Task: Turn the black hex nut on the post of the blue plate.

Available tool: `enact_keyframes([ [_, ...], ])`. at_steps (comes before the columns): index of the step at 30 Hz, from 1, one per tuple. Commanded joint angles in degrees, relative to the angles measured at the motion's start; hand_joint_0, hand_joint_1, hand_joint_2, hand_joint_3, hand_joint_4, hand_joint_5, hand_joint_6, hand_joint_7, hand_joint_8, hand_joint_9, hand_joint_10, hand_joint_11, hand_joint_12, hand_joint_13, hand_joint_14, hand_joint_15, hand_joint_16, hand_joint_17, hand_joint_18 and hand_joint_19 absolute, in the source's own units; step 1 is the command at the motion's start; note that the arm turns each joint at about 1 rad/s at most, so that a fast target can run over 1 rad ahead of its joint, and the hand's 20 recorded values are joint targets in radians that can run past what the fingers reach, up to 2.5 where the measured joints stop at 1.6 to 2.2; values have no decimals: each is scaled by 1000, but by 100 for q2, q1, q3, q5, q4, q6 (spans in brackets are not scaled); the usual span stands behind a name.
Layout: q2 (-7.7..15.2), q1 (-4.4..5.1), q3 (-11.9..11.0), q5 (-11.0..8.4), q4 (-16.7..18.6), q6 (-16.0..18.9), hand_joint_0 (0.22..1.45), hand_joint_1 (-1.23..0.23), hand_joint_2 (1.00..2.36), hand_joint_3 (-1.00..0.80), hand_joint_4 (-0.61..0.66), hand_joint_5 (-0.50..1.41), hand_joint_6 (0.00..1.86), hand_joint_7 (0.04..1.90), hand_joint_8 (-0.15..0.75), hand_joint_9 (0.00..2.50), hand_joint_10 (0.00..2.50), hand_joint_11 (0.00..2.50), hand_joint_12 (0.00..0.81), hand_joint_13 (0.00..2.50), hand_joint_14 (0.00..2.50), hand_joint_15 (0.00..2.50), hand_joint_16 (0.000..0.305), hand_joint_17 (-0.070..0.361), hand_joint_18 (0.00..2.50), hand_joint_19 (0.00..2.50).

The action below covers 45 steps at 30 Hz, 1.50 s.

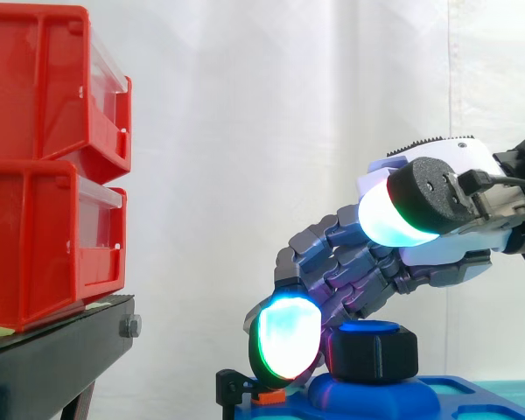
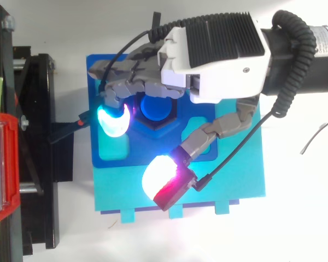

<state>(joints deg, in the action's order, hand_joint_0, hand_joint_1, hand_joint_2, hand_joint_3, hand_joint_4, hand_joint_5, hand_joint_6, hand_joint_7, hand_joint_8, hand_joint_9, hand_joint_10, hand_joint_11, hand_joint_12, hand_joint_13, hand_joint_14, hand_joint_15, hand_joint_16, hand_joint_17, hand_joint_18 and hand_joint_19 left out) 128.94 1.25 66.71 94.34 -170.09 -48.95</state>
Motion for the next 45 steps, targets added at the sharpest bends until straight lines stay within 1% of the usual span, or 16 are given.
enact_keyframes([
  [1,-1,-28,0,14,-15,17,404,-403,1000,-500,451,-240,504,1021,472,295,1,61,606,476,3,421,76,172,394,332],
  [7,-1,-46,0,23,3,26,407,-406,1000,-500,461,-240,504,1025,472,305,2,88,606,478,3,424,76,171,400,334],
  [12,8,-72,0,128,47,26,409,-406,1000,-500,464,-240,504,1030,474,308,2,88,605,479,3,428,76,170,401,339],
  [15,8,-72,0,155,47,17,410,-406,1000,-500,468,-240,504,1052,474,312,2,89,603,480,3,434,75,170,400,340],
  [18,-1,-107,0,190,47,8,414,-405,1000,-500,467,-239,504,1053,475,313,2,97,601,478,5,431,75,169,399,340],
  [20,-1,-107,9,199,47,8,413,-406,1000,-500,466,-239,504,1053,476,314,2,98,601,480,3,435,75,169,400,340],
  [21,-1,-125,0,234,47,8,414,-406,1000,-500,467,-239,504,1052,476,316,1,99,600,480,5,432,75,169,402,340],
  [27,8,-143,0,251,82,8,417,-406,1000,-500,466,-240,504,1053,475,321,3,100,599,484,3,436,75,168,408,347],
  [28,-1,-160,9,260,99,8,416,-406,1000,-500,466,-240,504,1053,476,322,2,101,600,484,5,435,75,168,411,346],
  [43,8,-257,9,410,187,-27,421,-410,1000,-500,465,-241,504,1046,479,329,2,111,603,499,3,458,75,169,432,356],
  [45,8,-310,9,480,222,-44,421,-411,1000,-500,467,-241,504,1045,479,330,2,104,605,502,3,453,75,169,435,364],
])
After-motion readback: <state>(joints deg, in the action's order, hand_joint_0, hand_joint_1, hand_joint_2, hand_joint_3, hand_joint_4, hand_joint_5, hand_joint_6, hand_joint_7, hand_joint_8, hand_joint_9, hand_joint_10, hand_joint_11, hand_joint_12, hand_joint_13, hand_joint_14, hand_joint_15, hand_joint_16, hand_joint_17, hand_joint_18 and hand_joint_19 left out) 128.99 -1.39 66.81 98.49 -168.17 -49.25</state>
